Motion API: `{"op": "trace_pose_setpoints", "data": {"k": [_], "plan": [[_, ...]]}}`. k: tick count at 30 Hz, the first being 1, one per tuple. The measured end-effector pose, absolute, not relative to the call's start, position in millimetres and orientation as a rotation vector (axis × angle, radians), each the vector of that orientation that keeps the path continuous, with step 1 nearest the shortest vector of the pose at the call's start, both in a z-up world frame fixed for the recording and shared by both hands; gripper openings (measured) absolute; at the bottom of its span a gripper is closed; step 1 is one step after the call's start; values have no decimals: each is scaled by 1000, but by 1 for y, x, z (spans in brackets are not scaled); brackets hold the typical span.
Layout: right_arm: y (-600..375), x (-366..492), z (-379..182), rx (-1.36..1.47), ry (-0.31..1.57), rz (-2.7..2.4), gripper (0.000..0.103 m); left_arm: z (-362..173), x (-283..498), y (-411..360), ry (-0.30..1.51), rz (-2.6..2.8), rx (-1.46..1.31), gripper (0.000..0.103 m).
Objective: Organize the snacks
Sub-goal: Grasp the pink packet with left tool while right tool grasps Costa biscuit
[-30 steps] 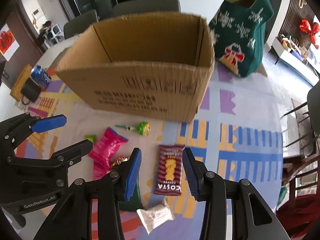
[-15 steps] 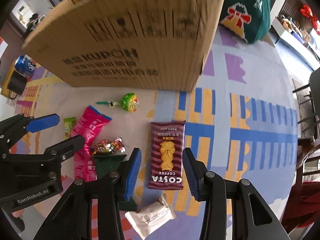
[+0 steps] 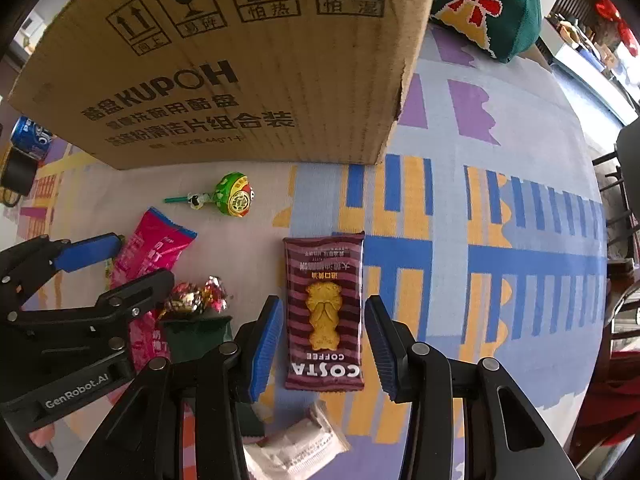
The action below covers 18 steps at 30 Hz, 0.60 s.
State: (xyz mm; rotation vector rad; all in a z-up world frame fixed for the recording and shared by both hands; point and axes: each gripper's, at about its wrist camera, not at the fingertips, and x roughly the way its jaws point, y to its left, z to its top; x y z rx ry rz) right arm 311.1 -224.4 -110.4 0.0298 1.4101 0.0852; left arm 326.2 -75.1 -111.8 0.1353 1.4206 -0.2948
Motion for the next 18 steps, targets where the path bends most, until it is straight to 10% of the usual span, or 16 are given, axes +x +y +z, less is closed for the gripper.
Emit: {"op": "trace_pose_setpoints", "data": {"k": [18], "plan": [[-206,310,-132,-20,1374,59,38,-116,321,-78,1413,-302,143,37]]}}
